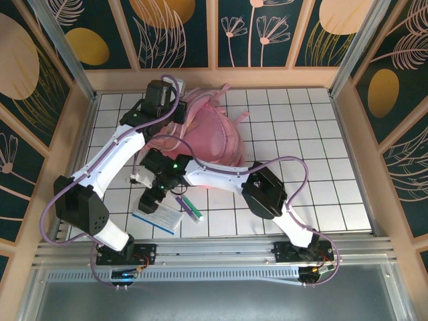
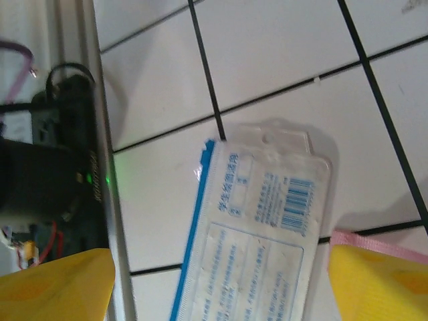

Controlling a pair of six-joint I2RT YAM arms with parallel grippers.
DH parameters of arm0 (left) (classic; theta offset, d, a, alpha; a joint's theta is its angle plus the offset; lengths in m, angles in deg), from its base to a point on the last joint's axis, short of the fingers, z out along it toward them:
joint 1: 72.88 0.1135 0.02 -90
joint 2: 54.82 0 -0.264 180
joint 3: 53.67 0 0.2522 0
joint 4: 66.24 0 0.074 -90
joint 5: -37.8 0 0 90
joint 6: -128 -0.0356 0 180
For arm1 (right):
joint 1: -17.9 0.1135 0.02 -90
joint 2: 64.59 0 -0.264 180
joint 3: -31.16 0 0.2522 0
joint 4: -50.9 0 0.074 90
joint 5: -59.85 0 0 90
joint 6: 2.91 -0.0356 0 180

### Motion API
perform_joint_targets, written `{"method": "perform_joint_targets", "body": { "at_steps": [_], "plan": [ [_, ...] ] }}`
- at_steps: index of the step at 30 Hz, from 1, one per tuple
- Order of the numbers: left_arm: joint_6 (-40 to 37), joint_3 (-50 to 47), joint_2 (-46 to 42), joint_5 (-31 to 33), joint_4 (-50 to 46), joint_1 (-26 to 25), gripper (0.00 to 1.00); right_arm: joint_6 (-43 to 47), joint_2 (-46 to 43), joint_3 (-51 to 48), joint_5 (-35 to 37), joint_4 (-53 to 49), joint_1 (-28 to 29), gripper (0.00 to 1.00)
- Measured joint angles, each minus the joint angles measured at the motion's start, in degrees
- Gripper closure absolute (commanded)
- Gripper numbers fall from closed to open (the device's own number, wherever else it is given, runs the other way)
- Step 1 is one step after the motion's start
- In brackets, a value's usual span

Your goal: Pack the student bag

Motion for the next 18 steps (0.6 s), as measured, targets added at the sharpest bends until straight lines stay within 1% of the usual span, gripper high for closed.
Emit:
{"method": "perform_joint_targets", "body": {
  "at_steps": [3, 8, 12, 18],
  "plan": [
    [0.0, 0.0, 0.0, 1.1, 0.0, 0.0, 1.0, -2.3, 4.1, 4.5, 1.1, -1.9, 0.0, 0.12],
    [0.0, 0.0, 0.0, 2.1, -0.1, 0.0, 1.0, -2.9, 9.7, 5.2, 4.6, -4.7, 0.3, 0.11],
    [0.0, 0.0, 0.0, 2.1, -0.3, 0.0, 1.0, -3.6, 9.7, 7.3, 5.7, -5.2, 1.1, 0.11],
    [0.0, 0.0, 0.0, 2.1, -0.3, 0.0, 1.0, -4.1, 11.1, 9.9, 7.4, -9.3, 2.5, 0.11]
  ]
}}
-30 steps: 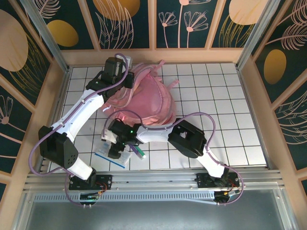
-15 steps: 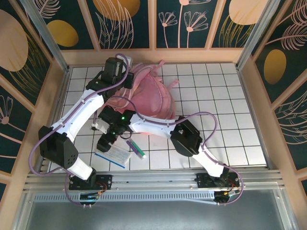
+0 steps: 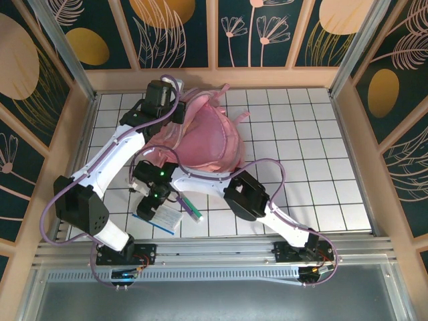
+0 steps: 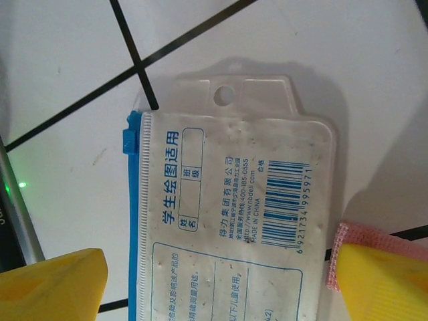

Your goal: Pack the student bag

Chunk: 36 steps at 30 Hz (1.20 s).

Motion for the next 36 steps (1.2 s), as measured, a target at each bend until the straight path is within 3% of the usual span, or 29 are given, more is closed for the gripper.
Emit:
{"method": "perform_joint_targets", "body": {
  "at_steps": [16, 26, 36],
  "plan": [
    [0.0, 0.0, 0.0, 0.0, 0.0, 0.0, 1.0, -3.4, -2.4, 0.2, 3.8, -7.9, 0.6, 0.01],
    [0.0, 0.0, 0.0, 0.0, 0.0, 0.0, 1.0, -2.8, -1.7, 0.4, 4.3, -13.3, 3.0, 0.06],
    [0.0, 0.8, 0.3, 0.0, -0.4, 0.0, 1.0, -0.7, 2.2, 5.6, 13.8, -17.4, 7.0, 0.06]
  ]
}}
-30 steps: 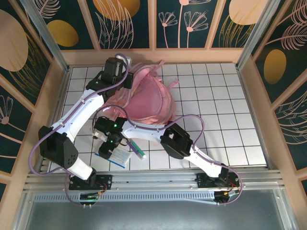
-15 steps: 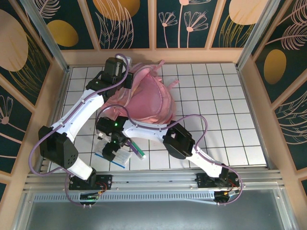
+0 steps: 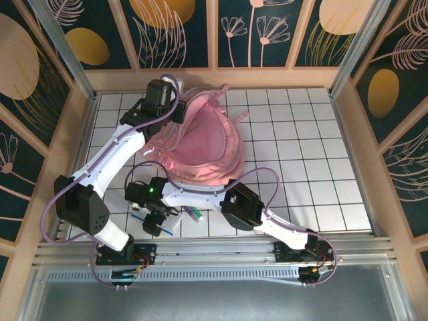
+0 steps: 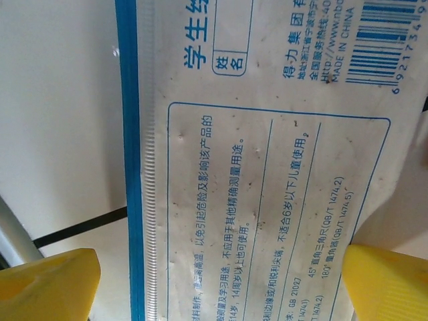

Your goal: Pack the student bag

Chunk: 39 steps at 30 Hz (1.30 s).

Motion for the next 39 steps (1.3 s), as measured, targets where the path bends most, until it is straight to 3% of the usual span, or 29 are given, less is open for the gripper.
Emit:
{"method": "perform_joint_targets", "body": {
  "at_steps": [3, 7, 16, 20, 24, 31, 33, 39],
  "plan": [
    [0.0, 0.0, 0.0, 0.0, 0.0, 0.0, 1.0, 0.6, 0.1, 0.0, 1.7, -0.1, 0.4, 0.06],
    [0.0, 0.0, 0.0, 0.0, 0.0, 0.0, 1.0, 0.6, 0.1, -1.0, 4.5, 0.5, 1.3, 0.16],
    [0.0, -0.4, 0.0, 0.0, 0.3, 0.0, 1.0, 1.3, -4.6, -9.8, 5.1, 8.6, 2.9, 0.49],
    [0.0, -0.4, 0.0, 0.0, 0.3, 0.0, 1.0, 1.3, -5.3, -11.1, 5.0, 9.8, 3.1, 0.57],
    [0.0, -0.4, 0.0, 0.0, 0.3, 0.0, 1.0, 1.9, -6.6, -13.0, 5.2, 10.8, 2.8, 0.76],
    [0.0, -0.4, 0.0, 0.0, 0.3, 0.0, 1.0, 2.3, -10.3, -17.3, 4.1, 11.6, -1.6, 0.81],
    [0.0, -0.4, 0.0, 0.0, 0.3, 0.0, 1.0, 2.3, -11.8, -19.0, 2.4, 12.1, -3.1, 0.88],
    [0.0, -0.4, 0.0, 0.0, 0.3, 0.0, 1.0, 2.1, -18.6, -25.3, -6.0, 15.3, -5.9, 0.93]
  ]
}}
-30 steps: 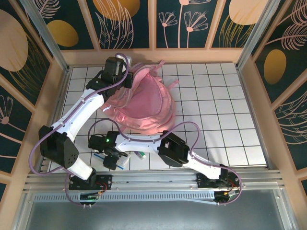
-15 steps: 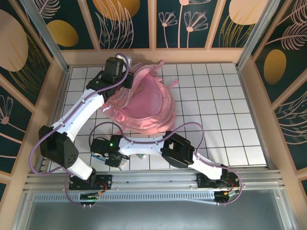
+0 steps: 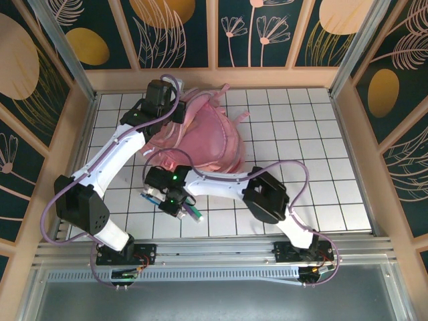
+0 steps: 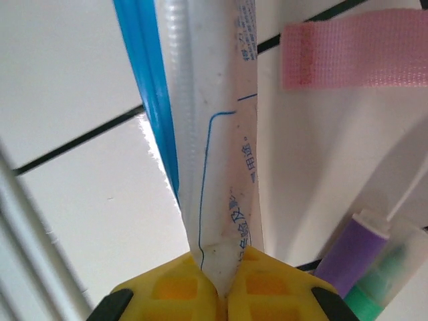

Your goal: Pack the student bag

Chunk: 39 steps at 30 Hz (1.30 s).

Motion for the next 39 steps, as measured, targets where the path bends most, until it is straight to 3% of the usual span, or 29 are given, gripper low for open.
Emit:
{"method": "perform_joint_targets", "body": {
  "at_steps": [10, 22, 33, 39],
  "plan": [
    [0.0, 0.0, 0.0, 0.0, 0.0, 0.0, 1.0, -4.2, -15.9, -16.0, -15.4, 9.0, -6.0, 0.92],
    [1.5, 0.1, 0.0, -3.1, -0.1, 0.0, 1.0, -22.6, -37.8, -44.2, -34.6, 26.8, -24.2, 0.9],
    [4.0, 0.1, -0.2, -7.9, -0.2, 0.2, 1.0, -38.9, -42.5, -53.0, -42.6, 43.3, -35.0, 0.89],
    [5.0, 0.0, -0.8, -11.3, -0.6, 0.5, 1.0, -52.2, -41.0, -54.6, -43.6, 58.2, -37.9, 0.89]
  ]
}}
